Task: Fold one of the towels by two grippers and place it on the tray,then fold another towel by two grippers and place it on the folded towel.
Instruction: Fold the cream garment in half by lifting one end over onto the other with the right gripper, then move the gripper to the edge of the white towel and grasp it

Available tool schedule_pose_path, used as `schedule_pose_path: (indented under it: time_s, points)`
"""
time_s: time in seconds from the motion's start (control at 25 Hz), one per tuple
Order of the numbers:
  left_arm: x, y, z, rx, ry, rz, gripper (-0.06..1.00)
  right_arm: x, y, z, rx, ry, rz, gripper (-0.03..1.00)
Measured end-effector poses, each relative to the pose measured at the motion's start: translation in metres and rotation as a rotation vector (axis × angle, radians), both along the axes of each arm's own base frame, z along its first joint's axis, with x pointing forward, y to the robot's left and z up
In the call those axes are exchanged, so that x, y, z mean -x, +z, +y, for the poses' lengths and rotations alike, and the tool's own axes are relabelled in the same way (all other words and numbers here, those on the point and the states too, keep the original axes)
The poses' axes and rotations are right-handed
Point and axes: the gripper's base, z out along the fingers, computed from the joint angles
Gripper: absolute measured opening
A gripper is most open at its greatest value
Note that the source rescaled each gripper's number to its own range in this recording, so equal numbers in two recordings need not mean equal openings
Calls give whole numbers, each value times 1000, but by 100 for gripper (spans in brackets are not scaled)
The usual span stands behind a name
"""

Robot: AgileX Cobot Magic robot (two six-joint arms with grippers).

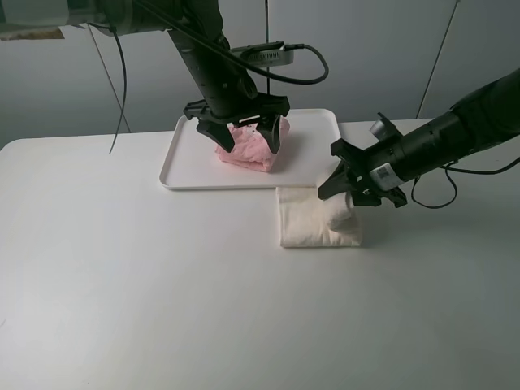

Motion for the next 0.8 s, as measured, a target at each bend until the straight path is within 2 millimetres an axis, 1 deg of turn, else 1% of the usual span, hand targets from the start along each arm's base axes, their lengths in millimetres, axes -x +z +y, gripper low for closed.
schedule_pose_path:
  time_s: [0.24,0.32,0.44,0.52,0.64,0.8]
  points:
    - [-1,0,0,0,-13,-13,99,-3,13,11,-188,-27,-24,42]
    - [-1,0,0,-1,-21,-15,99,-3,17,14,-231,-22,-35,48]
    - [-1,0,1,-12,-25,-22,99,-2,18,17,-251,1,-43,63]
    - [-2,0,2,-26,-28,-31,99,-2,18,16,-247,2,-48,68]
    - [-3,-1,4,-54,-34,-45,99,-4,16,6,-220,-15,-49,69]
    - [-3,-1,6,-72,-39,-50,99,-9,11,-21,-152,-73,-39,69]
